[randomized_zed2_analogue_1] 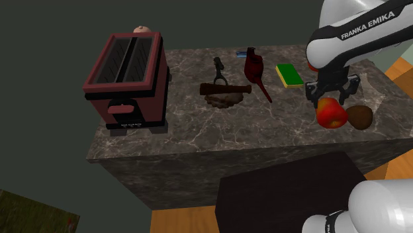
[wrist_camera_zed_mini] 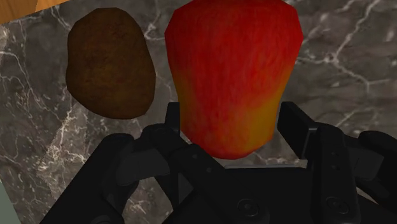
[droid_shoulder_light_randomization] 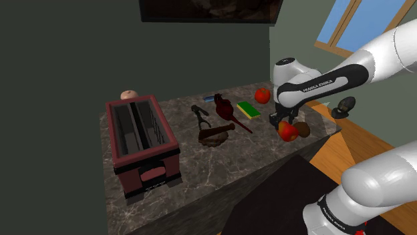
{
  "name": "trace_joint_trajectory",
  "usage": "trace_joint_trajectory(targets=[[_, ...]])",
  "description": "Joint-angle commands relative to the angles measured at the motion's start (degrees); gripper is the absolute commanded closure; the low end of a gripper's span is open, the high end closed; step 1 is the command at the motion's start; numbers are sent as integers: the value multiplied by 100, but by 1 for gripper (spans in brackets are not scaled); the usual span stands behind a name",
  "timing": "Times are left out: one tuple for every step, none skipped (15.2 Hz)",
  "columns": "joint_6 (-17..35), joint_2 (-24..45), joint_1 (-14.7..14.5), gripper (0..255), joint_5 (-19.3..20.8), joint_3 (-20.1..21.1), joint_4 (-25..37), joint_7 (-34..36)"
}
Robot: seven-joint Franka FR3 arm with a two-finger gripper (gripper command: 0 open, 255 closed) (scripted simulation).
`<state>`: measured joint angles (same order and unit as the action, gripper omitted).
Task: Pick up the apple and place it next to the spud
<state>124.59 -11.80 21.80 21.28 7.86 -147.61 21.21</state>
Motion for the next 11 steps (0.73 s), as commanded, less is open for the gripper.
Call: trace_joint_trajectory(targets=[[-3, 3, 0, 255, -1, 0, -8, 1], [-5, 0, -1, 255, -3, 1, -9, 1], [-8, -1, -2, 255, -4, 1, -8, 1], [-10, -3, -2, 255, -5, 1, -7, 0], [-7, -2, -2, 255, -4, 1, -10, 1], [-3, 6, 1, 255, 0, -1, -4, -1], [-83, -55, -7, 255, -32, -3, 22, -41], [-164, -114, -15, 255, -61, -5, 50, -80], [-244, -171, -23, 255, -90, -7, 79, -118], [-324, -227, -30, 255, -117, -9, 110, -156], [-404, -281, -37, 255, -143, -11, 142, -192]])
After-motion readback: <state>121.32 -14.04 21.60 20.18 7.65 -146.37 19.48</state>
